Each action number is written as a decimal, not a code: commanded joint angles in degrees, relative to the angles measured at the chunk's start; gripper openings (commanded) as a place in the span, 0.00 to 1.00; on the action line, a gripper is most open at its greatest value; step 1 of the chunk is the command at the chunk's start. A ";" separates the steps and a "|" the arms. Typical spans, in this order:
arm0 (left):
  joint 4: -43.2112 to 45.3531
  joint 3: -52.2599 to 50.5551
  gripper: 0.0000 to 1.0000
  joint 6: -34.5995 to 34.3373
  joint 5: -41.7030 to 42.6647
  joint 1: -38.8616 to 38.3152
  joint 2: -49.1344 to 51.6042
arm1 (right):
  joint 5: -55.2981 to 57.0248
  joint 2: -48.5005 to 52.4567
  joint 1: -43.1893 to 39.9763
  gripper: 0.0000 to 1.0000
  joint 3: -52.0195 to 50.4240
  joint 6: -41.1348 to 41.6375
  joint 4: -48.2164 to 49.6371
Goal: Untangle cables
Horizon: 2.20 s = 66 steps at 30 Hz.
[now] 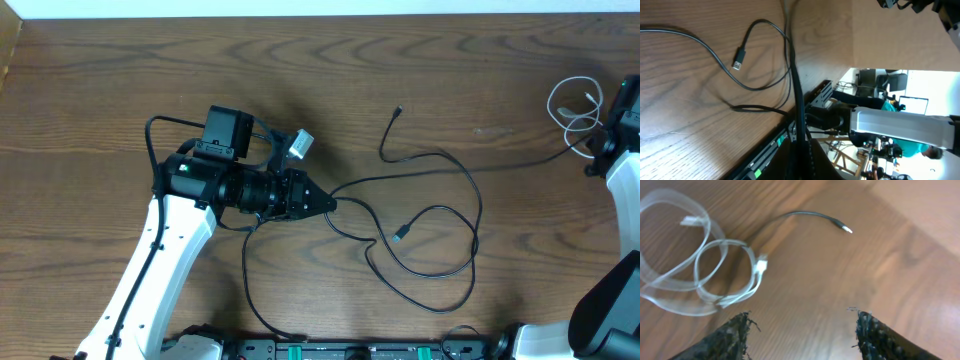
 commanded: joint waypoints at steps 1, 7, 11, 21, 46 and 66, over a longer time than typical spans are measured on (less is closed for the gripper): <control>0.22 0.68 0.07 0.96 -2.08 0.24 -1.03 | -14.71 0.52 0.63 0.70 -0.13 -5.64 -1.46; 3.34 0.68 0.08 -4.63 -3.56 0.24 -1.03 | -39.71 0.52 0.70 0.76 -0.13 -7.96 -10.56; 9.57 0.68 0.08 -11.02 -3.63 0.24 -1.03 | -56.19 0.31 0.70 0.90 -0.09 -18.40 -16.98; 21.90 0.68 0.07 -22.32 -6.54 0.17 -1.03 | -88.54 -8.24 1.60 0.99 0.26 -20.20 -24.68; 25.62 0.68 0.07 -47.54 -0.15 0.17 -1.03 | -76.67 -10.01 41.31 0.99 0.22 -33.05 -20.11; 24.30 0.20 0.80 -32.65 -0.33 0.20 -1.03 | -63.34 -21.35 37.86 0.01 8.28 -17.27 -15.28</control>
